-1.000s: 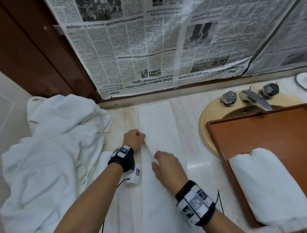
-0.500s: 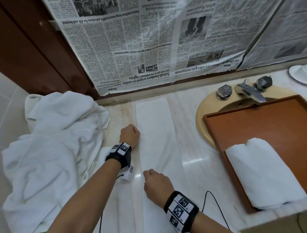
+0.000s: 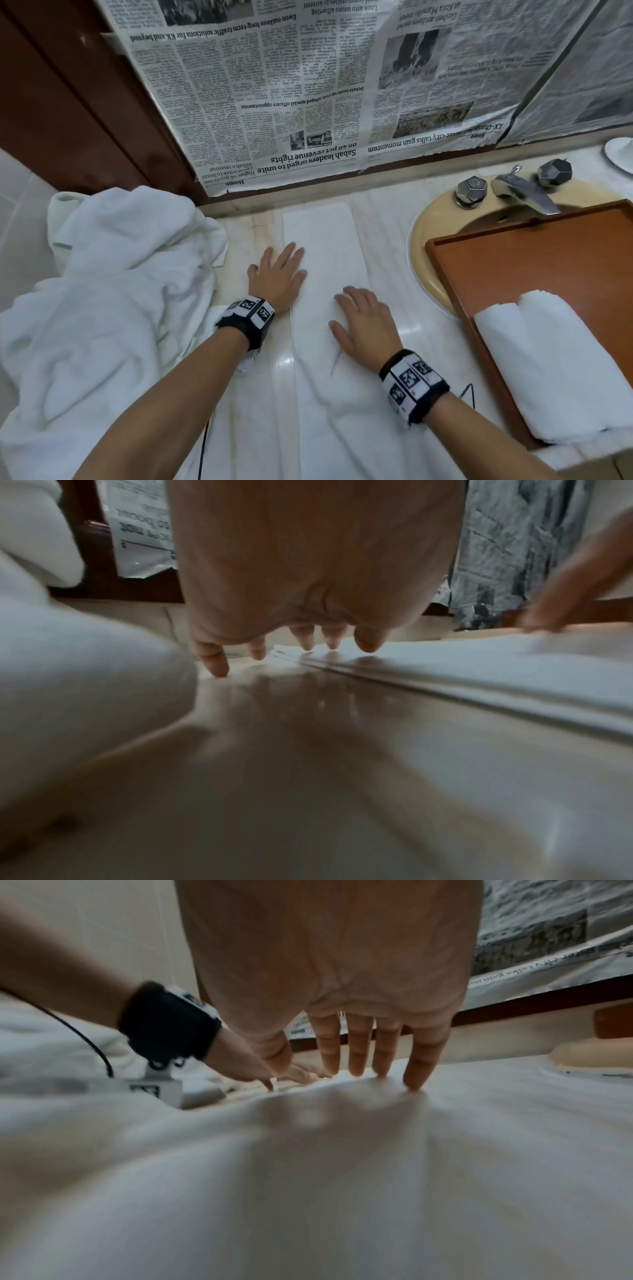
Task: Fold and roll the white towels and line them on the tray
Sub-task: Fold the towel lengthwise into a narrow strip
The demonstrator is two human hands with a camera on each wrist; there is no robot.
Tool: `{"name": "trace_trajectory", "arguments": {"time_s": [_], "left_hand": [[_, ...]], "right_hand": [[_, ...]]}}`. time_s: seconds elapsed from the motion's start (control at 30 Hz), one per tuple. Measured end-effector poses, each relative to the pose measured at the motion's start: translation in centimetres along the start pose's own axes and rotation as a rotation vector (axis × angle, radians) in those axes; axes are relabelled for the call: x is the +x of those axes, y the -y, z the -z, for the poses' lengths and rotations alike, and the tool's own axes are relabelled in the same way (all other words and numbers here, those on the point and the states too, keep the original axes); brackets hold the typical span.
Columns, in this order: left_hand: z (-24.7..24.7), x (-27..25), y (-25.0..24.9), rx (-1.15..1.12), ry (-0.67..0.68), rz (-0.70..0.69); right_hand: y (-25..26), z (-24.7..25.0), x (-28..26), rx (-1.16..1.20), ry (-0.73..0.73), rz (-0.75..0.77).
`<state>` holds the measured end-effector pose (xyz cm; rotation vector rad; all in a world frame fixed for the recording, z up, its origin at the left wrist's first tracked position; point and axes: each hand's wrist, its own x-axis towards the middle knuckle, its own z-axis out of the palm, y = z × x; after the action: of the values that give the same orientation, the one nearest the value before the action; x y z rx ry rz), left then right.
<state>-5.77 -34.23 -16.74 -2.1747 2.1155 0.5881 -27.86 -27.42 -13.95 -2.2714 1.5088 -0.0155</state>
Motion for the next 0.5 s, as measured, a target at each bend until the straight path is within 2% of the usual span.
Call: {"name": "trace_trajectory", "arguments": {"time_s": [0.07,0.13,0.27,0.37,0.43,0.5], "left_hand": [[-0.4,0.2,0.1,0.044,0.024,0.017],[-0.3,0.7,0.3,0.026,0.02,0.057],[0.4,1.4,0.0,-0.019,0.05,0.132],[1.0,0.8,-1.3,-0.109,-0.016,0.172],[1.3,-1.0,-2.1,-0.166,-0.057,0.106],[0.7,-3.3,-2.4,-0.183,-0.045,0.02]], "right_hand": [[-1.1,-0.1,1.2,-0.08,0.141,-0.003],[-2.7,-0.3,1.9,-0.123,0.208,-0.009],[-4.5,-0.5,2.9,-0.112,0.121,-0.137],[-3.3,-0.2,1.3,0.008,-0.073,-0.165],[-2.1,-0.3,-1.8,0.133,-0.113,-0.101],[-1.3,-0.9,-5.5,0.203,-0.038,-0.073]]}}
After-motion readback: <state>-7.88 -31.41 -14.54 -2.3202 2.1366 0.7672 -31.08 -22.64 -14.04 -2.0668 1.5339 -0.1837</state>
